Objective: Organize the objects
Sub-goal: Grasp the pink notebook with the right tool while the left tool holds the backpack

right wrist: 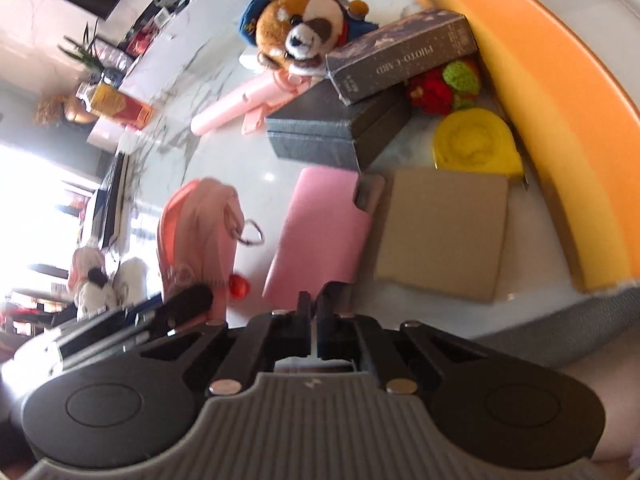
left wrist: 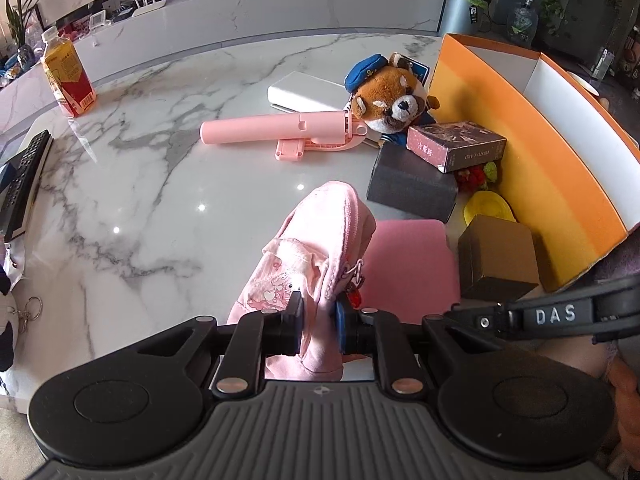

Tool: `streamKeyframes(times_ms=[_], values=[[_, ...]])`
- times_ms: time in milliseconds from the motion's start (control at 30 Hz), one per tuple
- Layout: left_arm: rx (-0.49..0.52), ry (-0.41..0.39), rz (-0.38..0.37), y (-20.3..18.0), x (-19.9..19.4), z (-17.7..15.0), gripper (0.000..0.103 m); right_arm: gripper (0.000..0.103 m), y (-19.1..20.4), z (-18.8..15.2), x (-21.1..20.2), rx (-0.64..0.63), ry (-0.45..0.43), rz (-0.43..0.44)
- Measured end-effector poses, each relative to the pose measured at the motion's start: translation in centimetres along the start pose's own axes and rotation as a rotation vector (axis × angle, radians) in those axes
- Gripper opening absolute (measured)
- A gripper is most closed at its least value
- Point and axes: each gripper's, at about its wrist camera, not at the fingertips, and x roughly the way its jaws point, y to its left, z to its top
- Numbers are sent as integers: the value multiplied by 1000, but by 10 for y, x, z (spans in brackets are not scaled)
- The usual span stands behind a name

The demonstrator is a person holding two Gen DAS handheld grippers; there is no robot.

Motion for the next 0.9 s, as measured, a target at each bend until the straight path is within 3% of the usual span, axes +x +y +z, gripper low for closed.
streamKeyframes(times_ms=[233,333,400,433,500,733,800,833,900], values=[[-2,36,-78,-17,-8,-9,19,2,-16,-30,-12,-91,68,-53],[-15,39,-74,-20,-6,-11,19,14,-27,-33,-14,-61,79,-4],[-35,45,-81,-20,-3,-12,19,56,-30,-32,-16,-76,49,-3],[-38,47,-81,-21,-3,-12,19,61,-31,-32,-15,-90,36,-10],[-34,51,-75,-23,-2,-13,19,61,-38,-30,-11,-83,33,-16],[-52,74,-79,-27,6,-14,19,61,-63,-20,16,75,66,126],[-50,78,-74,-29,7,-13,19,53,-64,-19,19,105,74,152],[-49,78,-71,-29,7,-13,19,43,-65,-20,20,119,83,174],[-50,75,-65,-29,5,-11,19,33,-60,-20,15,96,70,185]])
